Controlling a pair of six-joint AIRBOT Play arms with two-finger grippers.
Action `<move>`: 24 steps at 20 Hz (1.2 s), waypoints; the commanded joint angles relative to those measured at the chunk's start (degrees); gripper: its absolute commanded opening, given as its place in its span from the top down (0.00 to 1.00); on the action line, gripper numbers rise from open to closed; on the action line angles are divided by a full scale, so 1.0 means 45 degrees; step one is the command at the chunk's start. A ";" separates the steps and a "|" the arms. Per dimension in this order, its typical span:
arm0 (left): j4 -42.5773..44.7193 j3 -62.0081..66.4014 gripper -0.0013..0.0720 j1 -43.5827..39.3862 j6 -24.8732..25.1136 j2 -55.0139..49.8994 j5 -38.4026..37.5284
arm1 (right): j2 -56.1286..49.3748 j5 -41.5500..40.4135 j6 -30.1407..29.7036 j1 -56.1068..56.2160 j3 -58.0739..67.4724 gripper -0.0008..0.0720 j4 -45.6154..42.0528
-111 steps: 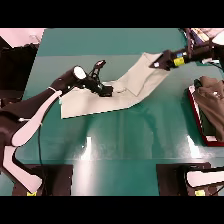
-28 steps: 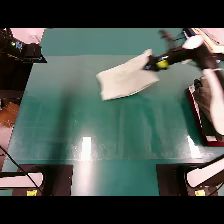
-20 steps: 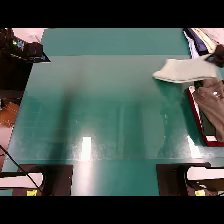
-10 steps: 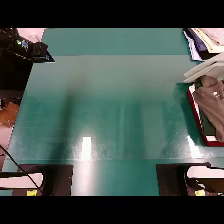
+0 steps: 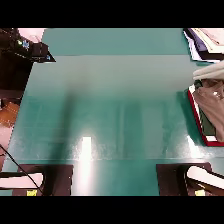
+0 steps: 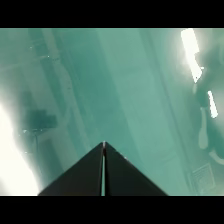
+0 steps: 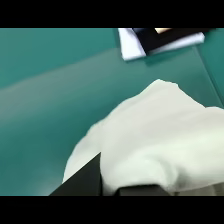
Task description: Fold the shirts.
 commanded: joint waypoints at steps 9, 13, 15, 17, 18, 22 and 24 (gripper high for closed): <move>-0.0005 0.0010 0.94 0.0000 0.0267 -0.0010 -0.0155 | 0.3589 0.2429 0.0583 -0.0010 -0.5945 0.77 -0.5804; -0.0005 0.0010 0.94 0.0000 0.0262 -0.0010 -0.0136 | 0.4415 0.2739 0.0588 -0.0010 -0.7660 0.36 -0.6504; -0.0010 0.0015 0.94 0.0000 0.0267 -0.0010 -0.0010 | 0.4726 0.2691 0.0729 -0.0005 -0.7854 0.36 -0.6547; -0.0010 0.0015 0.94 0.0000 0.0253 -0.0005 0.0437 | 0.4867 0.2569 0.1054 -0.0005 -0.7572 0.36 -0.6290; -0.0010 0.0015 0.94 0.0000 0.0248 -0.0005 0.0631 | 0.4857 0.2569 0.1049 -0.0005 -0.7300 0.36 -0.5751; -0.0219 0.0015 0.94 0.0000 0.0209 -0.0005 0.0719 | 0.4857 0.2205 0.1049 -0.0005 -0.6144 0.37 -0.2414; -0.0219 0.0015 0.94 0.0000 0.0209 -0.0005 0.0714 | 0.4862 0.1904 0.1044 -0.0005 -0.5727 0.38 -0.0699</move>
